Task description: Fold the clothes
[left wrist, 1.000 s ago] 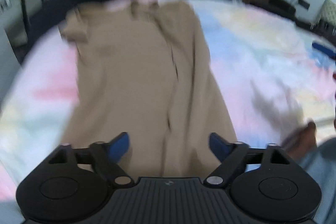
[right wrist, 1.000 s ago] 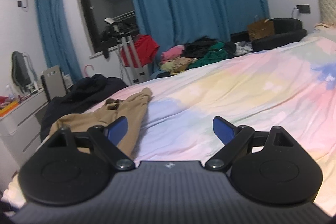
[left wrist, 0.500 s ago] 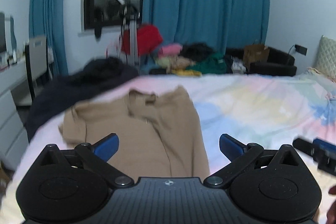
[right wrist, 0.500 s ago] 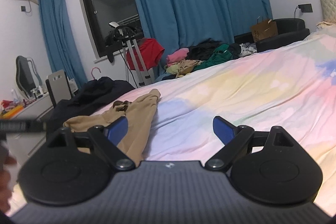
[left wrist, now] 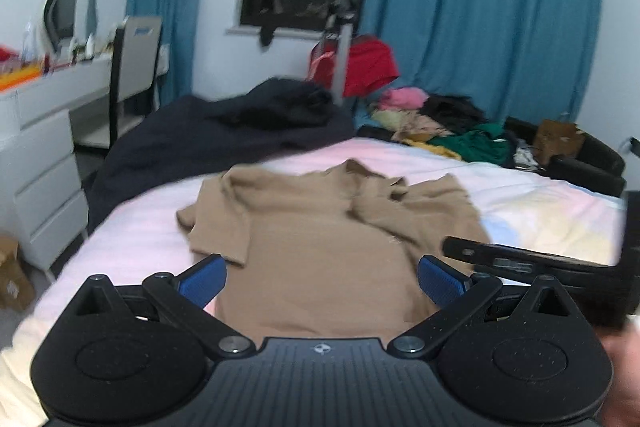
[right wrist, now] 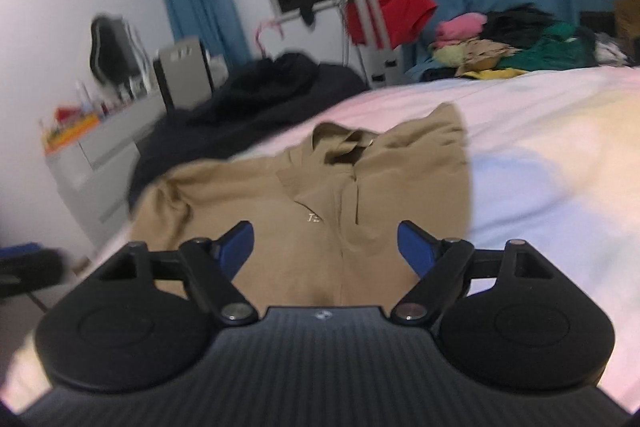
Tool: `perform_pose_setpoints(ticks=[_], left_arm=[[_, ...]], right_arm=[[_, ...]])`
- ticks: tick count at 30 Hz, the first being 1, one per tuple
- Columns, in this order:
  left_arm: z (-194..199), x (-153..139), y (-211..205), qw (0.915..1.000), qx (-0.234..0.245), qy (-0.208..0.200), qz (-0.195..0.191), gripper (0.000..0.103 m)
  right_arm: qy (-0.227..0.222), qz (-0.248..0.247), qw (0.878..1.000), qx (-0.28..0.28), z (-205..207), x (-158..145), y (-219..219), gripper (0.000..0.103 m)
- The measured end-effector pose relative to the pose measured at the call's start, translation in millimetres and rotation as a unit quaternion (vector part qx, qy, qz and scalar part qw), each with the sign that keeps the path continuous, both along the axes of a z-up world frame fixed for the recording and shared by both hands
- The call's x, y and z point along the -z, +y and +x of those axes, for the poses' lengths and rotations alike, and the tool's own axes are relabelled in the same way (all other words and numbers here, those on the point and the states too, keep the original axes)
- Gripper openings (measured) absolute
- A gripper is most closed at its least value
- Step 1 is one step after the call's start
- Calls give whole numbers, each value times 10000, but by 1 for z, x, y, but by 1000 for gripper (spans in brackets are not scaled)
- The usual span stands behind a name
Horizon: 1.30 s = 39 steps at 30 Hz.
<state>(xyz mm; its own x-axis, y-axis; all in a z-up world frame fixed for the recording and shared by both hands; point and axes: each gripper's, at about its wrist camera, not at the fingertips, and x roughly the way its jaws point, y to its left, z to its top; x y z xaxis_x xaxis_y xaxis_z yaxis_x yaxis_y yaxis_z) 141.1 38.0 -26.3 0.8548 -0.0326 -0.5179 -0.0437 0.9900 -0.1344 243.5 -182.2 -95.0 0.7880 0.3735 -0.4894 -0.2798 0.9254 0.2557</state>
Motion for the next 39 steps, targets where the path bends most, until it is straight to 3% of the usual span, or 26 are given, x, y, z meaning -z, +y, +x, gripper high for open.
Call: perform_pose_setpoints(ticks=[2,5,7,9,13,20,26,31,32,33,34,35,36,39], left_arm=[[3,4,8,9999,29,25,-157,103],[5,8,14,9999,-2,-4,-173,103],[7,11,16,9999,23,37,-150,103],[13,14,19,9998,34,151,-110,103],[16,13,28,9996,-93,191,-198,103],[1,0,31,9994,-299,17,-179,103],[-1,9,22,9993,-101,309,-196,103],[-1,22,16,9975,160,628,-283,99],[-3,24,15,9969,265,635,-370,98],[-6,24,13,9966,343,642,-387,97],[-8,25,10,9964,408,650,-366,96],[-12,26,7,9963,464,649,-315,96],[-16,27,3,9962,509,655,-265,96],[-30,35,-8,9944,658,798,-217,93]], right_arm=[[201,-226,9995,56,21,20,13,53],[361,-514,9980,38,41,42,27,46],[322,-561,9979,63,44,41,31,23],[280,-596,9978,96,46,38,36,15],[190,-193,9991,319,53,23,34,8],[203,155,9986,457,74,14,36,8],[235,253,9982,480,82,20,40,8],[284,188,9982,492,65,5,29,13],[240,112,9982,546,56,-2,25,28],[177,21,9980,612,47,-9,20,50],[39,-37,9976,688,35,-17,14,61],[-136,-30,9971,742,20,-26,5,77],[-240,24,9967,776,5,-35,-5,85],[-291,212,9957,857,-40,-58,-36,83]])
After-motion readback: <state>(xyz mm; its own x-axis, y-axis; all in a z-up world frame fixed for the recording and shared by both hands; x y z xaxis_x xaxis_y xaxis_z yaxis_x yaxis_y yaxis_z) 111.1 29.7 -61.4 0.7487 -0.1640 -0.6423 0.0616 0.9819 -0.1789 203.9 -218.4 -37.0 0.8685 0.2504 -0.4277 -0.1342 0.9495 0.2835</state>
